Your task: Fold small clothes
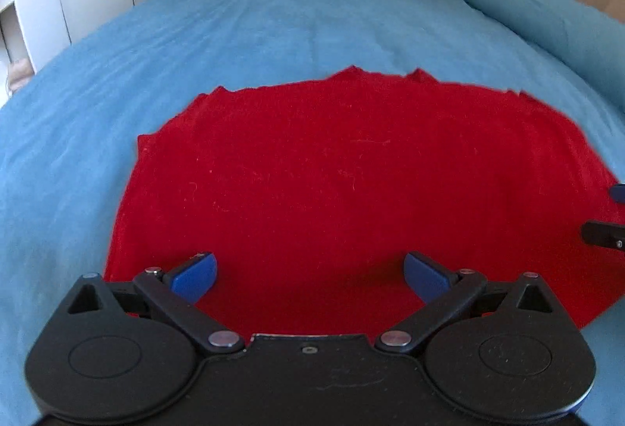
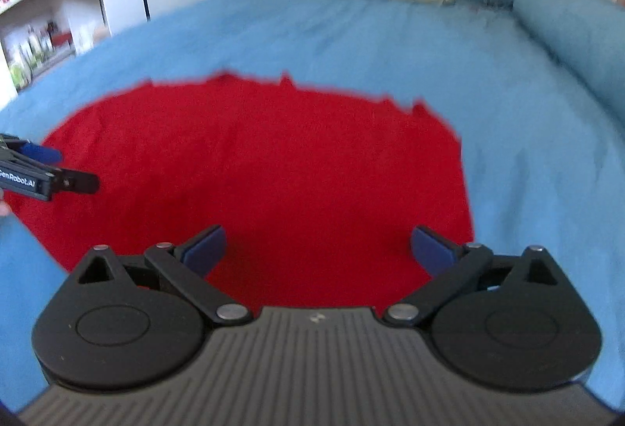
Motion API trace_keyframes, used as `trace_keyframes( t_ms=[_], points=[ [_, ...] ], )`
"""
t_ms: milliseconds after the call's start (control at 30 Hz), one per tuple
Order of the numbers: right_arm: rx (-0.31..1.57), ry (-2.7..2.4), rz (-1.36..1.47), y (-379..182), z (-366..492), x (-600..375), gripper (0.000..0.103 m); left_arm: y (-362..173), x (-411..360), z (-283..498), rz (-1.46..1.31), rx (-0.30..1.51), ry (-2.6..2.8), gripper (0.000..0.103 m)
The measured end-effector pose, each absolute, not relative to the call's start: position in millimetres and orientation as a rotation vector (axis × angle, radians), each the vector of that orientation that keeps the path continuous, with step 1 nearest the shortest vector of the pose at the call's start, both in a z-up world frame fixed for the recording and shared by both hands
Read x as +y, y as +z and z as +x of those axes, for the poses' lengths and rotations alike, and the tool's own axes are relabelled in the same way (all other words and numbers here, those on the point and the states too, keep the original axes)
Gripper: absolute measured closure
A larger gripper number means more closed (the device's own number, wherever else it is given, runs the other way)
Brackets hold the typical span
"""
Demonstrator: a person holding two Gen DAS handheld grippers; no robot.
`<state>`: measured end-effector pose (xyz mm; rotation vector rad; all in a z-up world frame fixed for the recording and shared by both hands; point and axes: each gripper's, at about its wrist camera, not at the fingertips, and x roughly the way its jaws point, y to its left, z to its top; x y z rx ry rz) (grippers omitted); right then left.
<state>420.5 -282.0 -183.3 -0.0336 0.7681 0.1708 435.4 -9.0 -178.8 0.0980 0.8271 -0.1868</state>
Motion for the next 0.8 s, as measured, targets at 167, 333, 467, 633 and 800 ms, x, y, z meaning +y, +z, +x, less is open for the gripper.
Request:
trace_keyframes(
  t_ms=[167, 333, 467, 633, 800],
  points=[
    [0.795, 0.166, -0.016, -187.8, 417.4, -282.8, 0.000, -180.6, -11.7, 441.2, 0.112, 0.855, -0.188, 0.000],
    [0.784, 0.144, -0.119, -158.2, 411.8, -270.0, 0.000, -158.0, -23.8, 436.5, 0.154, 0.840, -0.138, 0.000],
    [0.773, 0.059, -0.139, -107.4, 373.2, -270.7, 0.000, -121.8, -28.1, 405.4, 0.180, 0.771, -0.181, 0.000],
    [0.820, -0.022, 0.045, -100.6, 326.4, -283.7, 0.000, -107.3, -44.8, 379.6, 0.111, 0.763, -0.241, 0.000],
    [0.855, -0.116, 0.256, -140.3, 308.8, -288.5, 0.000, -123.2, -70.5, 382.7, 0.096, 0.808, -0.283, 0.000]
  ],
)
